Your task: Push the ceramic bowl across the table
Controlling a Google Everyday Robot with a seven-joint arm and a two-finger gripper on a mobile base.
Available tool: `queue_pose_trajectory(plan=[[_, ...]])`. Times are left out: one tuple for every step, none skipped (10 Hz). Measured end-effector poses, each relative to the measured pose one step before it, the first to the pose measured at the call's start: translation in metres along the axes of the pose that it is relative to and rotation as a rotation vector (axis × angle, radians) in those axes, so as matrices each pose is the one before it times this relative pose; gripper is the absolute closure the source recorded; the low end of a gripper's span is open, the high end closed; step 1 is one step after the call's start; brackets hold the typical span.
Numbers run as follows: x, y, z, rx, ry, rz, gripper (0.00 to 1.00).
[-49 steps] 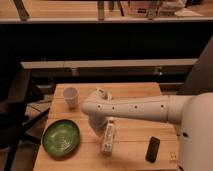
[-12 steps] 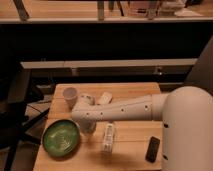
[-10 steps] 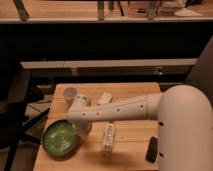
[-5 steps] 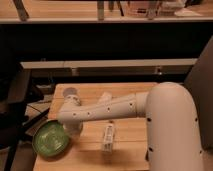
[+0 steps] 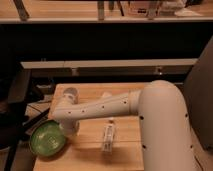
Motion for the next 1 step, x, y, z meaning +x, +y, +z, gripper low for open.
queue_pose_trajectory(plan=[[0.00077, -0.0006, -0.00007, -0.00537, -0.00352, -0.01759, 0.96]])
